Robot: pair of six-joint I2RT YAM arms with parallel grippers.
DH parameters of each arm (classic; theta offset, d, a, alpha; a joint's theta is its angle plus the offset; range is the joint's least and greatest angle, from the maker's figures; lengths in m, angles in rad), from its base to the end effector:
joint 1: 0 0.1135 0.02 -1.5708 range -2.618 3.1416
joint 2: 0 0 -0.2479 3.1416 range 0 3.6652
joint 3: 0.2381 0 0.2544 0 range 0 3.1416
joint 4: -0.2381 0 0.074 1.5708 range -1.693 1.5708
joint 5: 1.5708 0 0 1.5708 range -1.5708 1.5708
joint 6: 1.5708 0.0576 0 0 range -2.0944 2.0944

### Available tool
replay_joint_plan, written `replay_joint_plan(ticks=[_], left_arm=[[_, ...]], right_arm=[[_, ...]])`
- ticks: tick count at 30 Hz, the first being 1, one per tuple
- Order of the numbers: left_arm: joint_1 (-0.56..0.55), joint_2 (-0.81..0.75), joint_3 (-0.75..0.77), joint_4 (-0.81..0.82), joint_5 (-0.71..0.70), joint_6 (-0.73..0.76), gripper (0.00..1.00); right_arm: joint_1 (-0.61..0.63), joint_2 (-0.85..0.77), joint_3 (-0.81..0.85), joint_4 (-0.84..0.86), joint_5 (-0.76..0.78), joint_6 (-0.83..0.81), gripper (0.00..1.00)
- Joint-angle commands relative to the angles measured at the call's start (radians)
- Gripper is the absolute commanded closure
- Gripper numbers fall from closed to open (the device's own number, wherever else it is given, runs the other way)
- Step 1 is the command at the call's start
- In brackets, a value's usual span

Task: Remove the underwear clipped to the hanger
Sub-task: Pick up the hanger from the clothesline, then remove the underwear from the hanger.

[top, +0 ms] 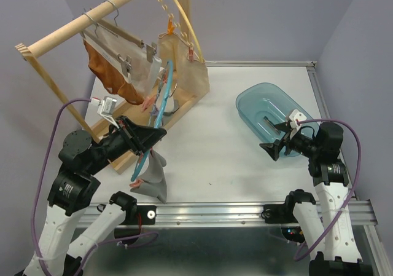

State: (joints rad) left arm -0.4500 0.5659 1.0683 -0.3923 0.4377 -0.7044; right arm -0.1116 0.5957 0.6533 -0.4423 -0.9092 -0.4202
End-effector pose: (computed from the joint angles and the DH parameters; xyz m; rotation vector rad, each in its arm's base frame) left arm 0.1010 -0.0759 0.4319 0.1858 1.5908 -1.2368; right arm 0.1636 0.0274 0.2857 -0.8344 1.6325 0.5128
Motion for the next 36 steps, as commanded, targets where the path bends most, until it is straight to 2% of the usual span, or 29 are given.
replay_joint_plan(ticks=[1,4,8,11,16,21,25,29,31,34,36], left_arm=[[-0.003,-0.047,0.041,0.102,0.133,0.008,1.00],[-0.003,-0.037,0.007,0.139,0.214,0.005,1.00],[-0.003,-0.005,-0.079,0.294,0.358,-0.029,1.00],[-0.003,0.026,-0.102,0.365,0.401,-0.044,1.00],[-0.003,0.086,-0.093,0.424,0.475,-0.050,1.00],[-0.007,0.138,-0.056,0.493,0.572,-0.069,1.00],[-0.015,0.196,-0.034,0.523,0.585,-0.067,1.00],[-0.064,0.242,-0.031,0.585,0.563,-0.090,1.00],[-0.090,0.265,-0.027,0.610,0.546,-0.105,1.00],[-0.130,0.288,-0.015,0.661,0.509,-0.125,1.00],[-0.147,0.296,-0.010,0.679,0.489,-0.141,1.00]], right_arm=[[0.003,-0.011,0.029,0.008,-0.019,-0.018,0.00],[0.003,-0.017,0.028,0.004,-0.048,-0.032,0.00],[0.003,-0.007,0.029,-0.018,-0.146,-0.071,0.00],[0.003,0.025,0.049,-0.059,-0.229,-0.130,0.00],[0.003,0.079,0.097,-0.113,-0.306,-0.215,0.00],[0.003,0.164,0.193,-0.133,-0.396,-0.183,0.00],[0.004,0.217,0.288,-0.122,-0.375,-0.170,0.00],[0.012,0.278,0.356,-0.021,-0.309,-0.031,0.00],[0.016,0.297,0.342,0.111,-0.274,0.096,0.00],[0.044,0.314,0.306,0.243,-0.206,0.150,0.00],[0.055,0.322,0.283,0.293,-0.223,0.149,0.00]])
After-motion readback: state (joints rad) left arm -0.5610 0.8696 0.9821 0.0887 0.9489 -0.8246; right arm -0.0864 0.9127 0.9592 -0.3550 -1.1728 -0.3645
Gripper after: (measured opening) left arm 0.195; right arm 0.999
